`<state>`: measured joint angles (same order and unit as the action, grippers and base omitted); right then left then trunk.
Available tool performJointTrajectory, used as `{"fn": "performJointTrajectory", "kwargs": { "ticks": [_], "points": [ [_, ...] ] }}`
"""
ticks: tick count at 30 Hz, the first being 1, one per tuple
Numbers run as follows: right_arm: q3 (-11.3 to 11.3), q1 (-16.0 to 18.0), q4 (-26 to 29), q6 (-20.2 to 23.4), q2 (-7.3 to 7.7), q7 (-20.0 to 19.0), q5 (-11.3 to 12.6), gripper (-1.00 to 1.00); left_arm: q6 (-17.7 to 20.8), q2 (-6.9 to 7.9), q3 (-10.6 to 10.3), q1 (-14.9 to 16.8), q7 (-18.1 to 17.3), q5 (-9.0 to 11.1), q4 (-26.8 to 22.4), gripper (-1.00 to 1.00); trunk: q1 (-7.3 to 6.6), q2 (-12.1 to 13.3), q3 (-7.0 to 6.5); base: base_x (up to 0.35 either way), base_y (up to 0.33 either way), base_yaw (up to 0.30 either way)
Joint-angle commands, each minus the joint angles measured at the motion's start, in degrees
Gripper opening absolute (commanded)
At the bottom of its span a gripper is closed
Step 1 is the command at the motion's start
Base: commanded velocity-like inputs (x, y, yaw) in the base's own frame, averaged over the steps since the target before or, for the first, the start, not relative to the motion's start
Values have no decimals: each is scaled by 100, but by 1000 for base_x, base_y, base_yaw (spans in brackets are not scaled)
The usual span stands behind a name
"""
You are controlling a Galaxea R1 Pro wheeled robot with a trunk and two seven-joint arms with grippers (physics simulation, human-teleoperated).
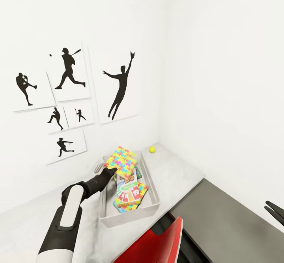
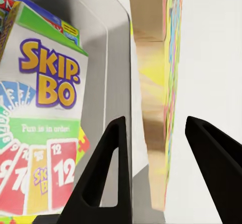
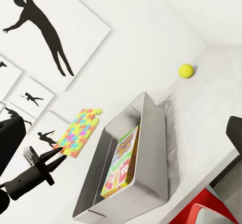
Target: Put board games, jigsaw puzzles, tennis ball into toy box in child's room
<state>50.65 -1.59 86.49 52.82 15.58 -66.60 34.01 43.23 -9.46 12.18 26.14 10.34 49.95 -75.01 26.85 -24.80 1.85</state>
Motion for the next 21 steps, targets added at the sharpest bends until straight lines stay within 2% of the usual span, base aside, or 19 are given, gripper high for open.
{"fn": "performJointTrajectory", "kwargs": {
  "ticks": [1,5,9,12,16,21],
  "points": [
    [3,1,1,32,4,-3,16,100,32,-12,-10,7,58,64,-6,-100,3,-13,21,0,0,0],
    [5,1,0,35,6,-2,17,100,40,-54,-39,6,71,208,-5,-100,3,-13,58,0,0,0],
    [13,1,-1,41,29,-8,23,100,44,-54,-91,6,80,535,-5,-100,3,-13,95,0,0,0],
    [19,1,-1,43,36,-10,25,100,35,-54,-141,9,117,626,-5,-100,3,-13,123,0,0,0],
    [18,1,-1,44,35,-11,26,100,10,-54,-172,8,279,723,-5,-100,3,-13,160,0,0,0],
    [23,1,-1,43,44,-84,20,100,-110,-54,-180,11,519,981,-1,-100,3,-13,207,0,0,0]
  ]
}}
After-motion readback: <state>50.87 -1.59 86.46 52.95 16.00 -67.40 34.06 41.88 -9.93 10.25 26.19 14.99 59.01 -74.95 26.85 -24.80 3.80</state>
